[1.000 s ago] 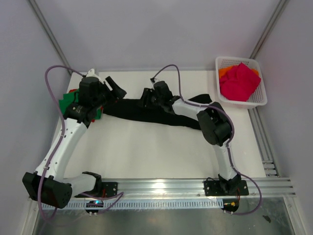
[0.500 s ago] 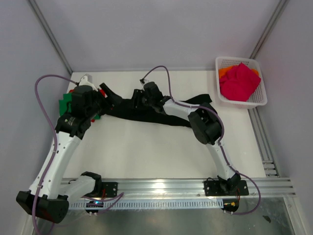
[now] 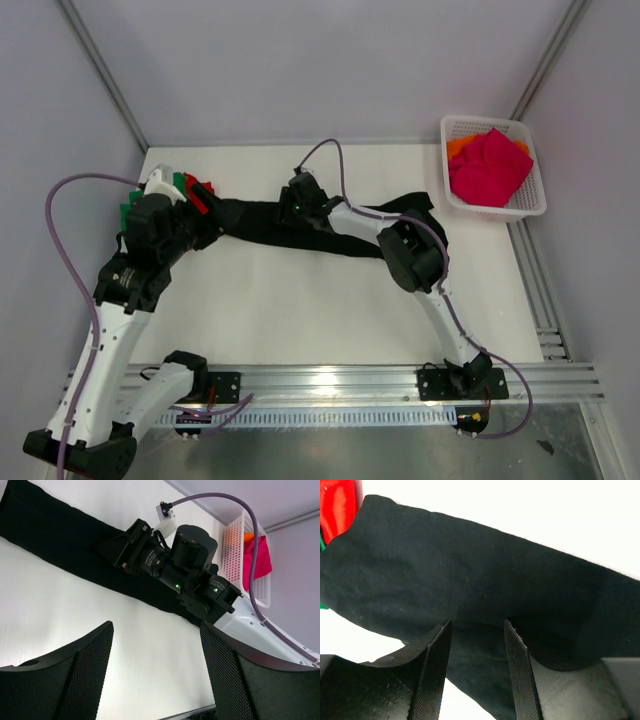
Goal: Fold and stack the t-shirts
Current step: Rotate the tshirt 90 degrees
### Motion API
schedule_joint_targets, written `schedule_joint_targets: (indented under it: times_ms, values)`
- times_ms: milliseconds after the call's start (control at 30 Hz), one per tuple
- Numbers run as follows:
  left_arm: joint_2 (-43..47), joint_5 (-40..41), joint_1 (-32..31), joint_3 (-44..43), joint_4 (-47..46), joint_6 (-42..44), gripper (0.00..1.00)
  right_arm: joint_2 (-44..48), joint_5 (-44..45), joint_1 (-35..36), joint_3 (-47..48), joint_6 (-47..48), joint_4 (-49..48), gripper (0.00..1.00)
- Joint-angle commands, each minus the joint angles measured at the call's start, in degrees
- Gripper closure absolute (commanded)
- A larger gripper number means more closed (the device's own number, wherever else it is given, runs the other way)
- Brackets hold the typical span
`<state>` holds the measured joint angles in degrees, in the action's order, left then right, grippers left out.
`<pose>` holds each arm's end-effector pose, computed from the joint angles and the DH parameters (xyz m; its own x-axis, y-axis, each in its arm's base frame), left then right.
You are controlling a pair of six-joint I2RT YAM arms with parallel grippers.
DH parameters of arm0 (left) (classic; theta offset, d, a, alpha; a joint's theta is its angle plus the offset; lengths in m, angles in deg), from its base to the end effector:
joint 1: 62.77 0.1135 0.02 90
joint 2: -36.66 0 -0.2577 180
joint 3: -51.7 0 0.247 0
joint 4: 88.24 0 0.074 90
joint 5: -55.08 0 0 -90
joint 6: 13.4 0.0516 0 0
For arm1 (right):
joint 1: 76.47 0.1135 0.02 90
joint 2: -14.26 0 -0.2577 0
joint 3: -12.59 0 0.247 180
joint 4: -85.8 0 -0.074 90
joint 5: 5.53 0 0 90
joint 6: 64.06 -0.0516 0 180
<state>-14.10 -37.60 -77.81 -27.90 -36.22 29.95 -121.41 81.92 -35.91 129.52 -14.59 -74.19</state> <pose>0.1817 -0.0513 0.3828 -0.4796 -0.6233 -0.6177 -0.0700 0.7288 -0.6811 0.4058 0.3504 0.1356 -0.8007 0.1692 -0.5747 -0.2048 0.8242 0.5280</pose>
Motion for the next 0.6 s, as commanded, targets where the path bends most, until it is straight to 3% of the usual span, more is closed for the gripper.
schedule_joint_targets:
  times_ms: [0, 200, 333, 567]
  values:
    - [2.86, -0.66, -0.16, -1.79, 1.86, -0.46, 0.27, 0.33, 6.06, -0.04, 1.37, 0.02, 3.18, 0.49]
    - [4.18, 0.74, -0.16, -2.05, 4.14, 0.24, 0.27, 0.85, 3.43, -0.04, -1.61, -0.95, 3.98, 0.49]
    - [4.09, 1.8, -0.16, -3.36, 4.85, 1.73, 0.26, 6.12, 0.27, 0.05, -12.83, -1.3, -0.85, 0.49]
    - [2.78, 3.89, -0.16, -5.39, 5.38, 4.11, 0.25, 15.34, -5.71, 0.05, -24.28, 1.24, -1.73, 0.49]
